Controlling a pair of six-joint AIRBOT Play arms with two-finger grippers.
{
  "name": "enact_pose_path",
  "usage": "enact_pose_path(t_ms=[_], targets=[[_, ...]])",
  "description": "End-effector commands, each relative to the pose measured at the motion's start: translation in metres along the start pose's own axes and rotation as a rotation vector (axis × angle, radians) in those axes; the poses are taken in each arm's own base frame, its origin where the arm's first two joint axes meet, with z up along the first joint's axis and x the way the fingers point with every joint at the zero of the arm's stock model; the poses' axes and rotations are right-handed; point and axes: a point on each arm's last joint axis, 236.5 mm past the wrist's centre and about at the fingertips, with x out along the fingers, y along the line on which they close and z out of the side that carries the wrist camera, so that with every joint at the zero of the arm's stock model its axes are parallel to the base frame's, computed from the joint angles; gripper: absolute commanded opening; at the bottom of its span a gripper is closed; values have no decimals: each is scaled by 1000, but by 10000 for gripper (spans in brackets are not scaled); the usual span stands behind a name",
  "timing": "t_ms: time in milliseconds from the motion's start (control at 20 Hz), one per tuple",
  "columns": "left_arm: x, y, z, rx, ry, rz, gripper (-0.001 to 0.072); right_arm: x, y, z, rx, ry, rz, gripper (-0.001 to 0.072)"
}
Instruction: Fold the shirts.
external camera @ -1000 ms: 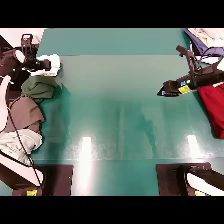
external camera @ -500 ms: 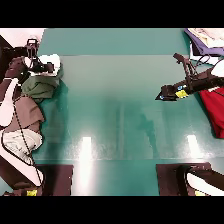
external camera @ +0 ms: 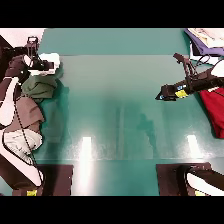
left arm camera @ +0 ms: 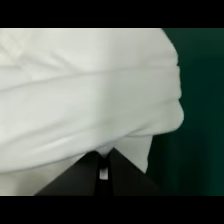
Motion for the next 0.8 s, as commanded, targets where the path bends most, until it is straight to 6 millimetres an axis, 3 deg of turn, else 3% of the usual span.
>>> enact_pose_path(t_ms=[0,150,250,350,450,550,650,750], targets=[[-30,-8,34,-15,-21,-39,28,0,8,4,5,-20,31,18],[-106,-35,109,-50,-160,-155,28,-13,16,27,-16,-105,35,18],[-184,-73,158,-10,-289,-293,28,-37,27,55,-59,-214,29,18],[-276,-123,188,39,-422,-475,28,-70,43,88,-107,-350,25,18],[-364,-176,186,122,-478,-663,28,-105,60,115,-150,-485,28,18],[-432,-223,164,215,-477,-817,28,-137,77,132,-190,-581,33,18],[-473,-257,134,302,-438,-907,28,-163,93,138,-228,-639,38,18],[-489,-288,95,383,-341,-1000,28,-184,107,138,-264,-674,43,18]])
